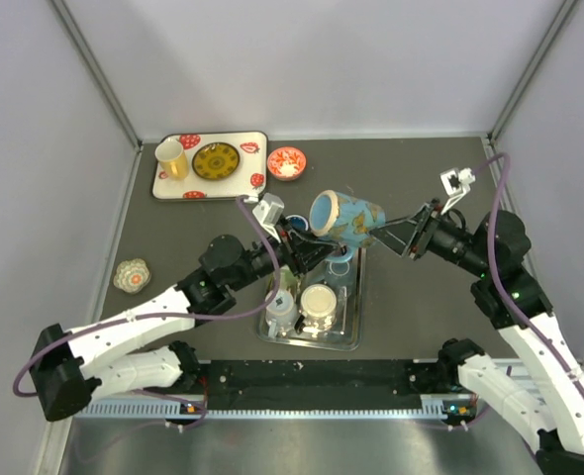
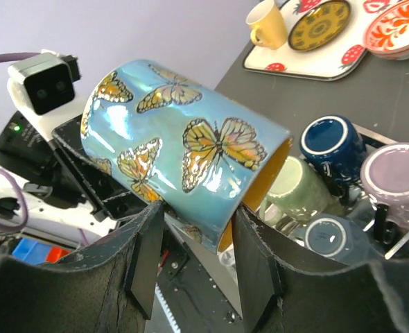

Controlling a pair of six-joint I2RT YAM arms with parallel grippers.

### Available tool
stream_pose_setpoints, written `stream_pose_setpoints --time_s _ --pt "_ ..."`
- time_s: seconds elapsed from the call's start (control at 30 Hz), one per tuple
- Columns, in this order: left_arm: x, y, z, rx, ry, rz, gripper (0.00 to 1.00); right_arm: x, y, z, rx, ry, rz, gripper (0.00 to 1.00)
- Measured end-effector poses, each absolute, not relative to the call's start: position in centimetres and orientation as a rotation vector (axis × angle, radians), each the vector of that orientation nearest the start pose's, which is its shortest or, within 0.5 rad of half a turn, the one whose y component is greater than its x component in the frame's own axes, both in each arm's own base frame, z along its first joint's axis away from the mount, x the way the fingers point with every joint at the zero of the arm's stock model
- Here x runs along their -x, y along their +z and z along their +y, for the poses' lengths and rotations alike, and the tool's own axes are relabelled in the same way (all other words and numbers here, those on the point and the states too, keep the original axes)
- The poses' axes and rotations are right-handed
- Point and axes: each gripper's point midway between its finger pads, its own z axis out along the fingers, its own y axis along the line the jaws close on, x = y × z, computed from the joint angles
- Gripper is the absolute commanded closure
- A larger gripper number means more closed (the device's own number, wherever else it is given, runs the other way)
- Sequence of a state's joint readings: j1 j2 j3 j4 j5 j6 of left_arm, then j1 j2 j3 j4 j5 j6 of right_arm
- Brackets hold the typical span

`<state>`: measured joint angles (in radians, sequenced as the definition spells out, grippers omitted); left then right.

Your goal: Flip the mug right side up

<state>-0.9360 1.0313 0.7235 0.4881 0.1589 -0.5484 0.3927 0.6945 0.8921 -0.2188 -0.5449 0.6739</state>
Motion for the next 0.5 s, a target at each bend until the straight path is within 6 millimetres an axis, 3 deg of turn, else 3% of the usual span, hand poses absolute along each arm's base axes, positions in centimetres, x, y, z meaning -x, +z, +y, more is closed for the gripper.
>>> stream_pose_setpoints --time_s 0.37,0.5 --pt "-16.2 33.0 -31.5 -0.501 -1.247 1.501 1.00 -18.2 35.7 17.9 0.194 1.106 1.688 0.56" --pt "-13.3 30.7 -32.2 -0.612 -1.219 1.571 1.00 -17.7 36.5 16.6 0.172 1.032 1.657 0.57"
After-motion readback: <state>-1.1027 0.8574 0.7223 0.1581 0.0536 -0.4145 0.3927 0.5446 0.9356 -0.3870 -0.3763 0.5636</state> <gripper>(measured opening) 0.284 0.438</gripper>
